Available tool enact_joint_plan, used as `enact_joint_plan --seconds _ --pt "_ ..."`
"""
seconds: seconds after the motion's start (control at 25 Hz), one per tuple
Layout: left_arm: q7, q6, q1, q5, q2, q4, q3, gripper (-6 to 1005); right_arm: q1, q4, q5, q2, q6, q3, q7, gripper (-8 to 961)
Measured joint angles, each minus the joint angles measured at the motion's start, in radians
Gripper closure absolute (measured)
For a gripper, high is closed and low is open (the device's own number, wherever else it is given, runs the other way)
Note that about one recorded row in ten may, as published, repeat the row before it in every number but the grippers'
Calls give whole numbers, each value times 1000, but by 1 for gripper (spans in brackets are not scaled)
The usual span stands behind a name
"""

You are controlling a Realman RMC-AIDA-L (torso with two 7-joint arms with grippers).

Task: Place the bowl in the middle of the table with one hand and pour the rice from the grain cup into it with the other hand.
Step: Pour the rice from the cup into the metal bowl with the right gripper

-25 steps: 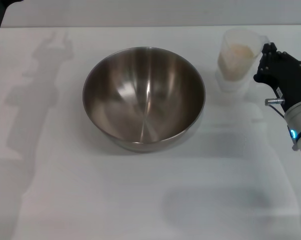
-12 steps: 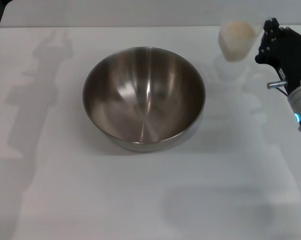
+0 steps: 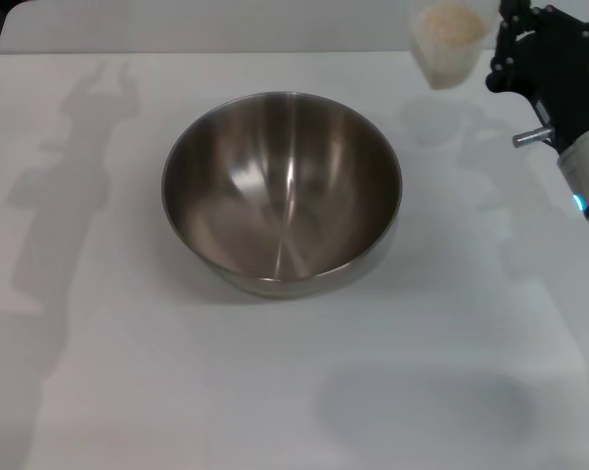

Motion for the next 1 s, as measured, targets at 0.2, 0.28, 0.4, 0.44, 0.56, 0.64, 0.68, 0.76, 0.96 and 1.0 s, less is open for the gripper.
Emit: enact_joint_plan --seconds 0.2,0.28,0.4,0.44,0.56,0.64,0.68,0.76,0.96,1.0 --pt "-2 3 4 -1 0 2 0 707 0 3 -79 14 -1 37 -27 948" --pt "-3 5 6 -1 0 3 0 707 3 -2 -88 22 -3 46 -72 948" --pt "-6 21 10 -2 0 8 -1 707 3 8 -93 26 -3 49 -133 948" --pt "-8 24 12 -2 0 9 -1 707 1 17 -95 26 -2 49 -167 948" --pt "-10 27 13 -3 0 11 -1 707 0 22 -110 26 -3 50 -193 949" --pt "-10 27 13 -3 0 12 -2 707 2 23 -142 26 -6 57 -205 949" --pt "-10 27 13 -3 0 13 -2 707 4 24 -156 26 -7 60 -206 949" --pt "-8 28 13 -3 0 13 -3 707 12 27 -183 26 -7 63 -207 948" --pt "-7 30 14 -3 0 14 -4 707 39 26 -228 25 -8 64 -211 948" --pt "-7 32 15 -3 1 15 -5 707 43 25 -231 25 -8 64 -216 949"
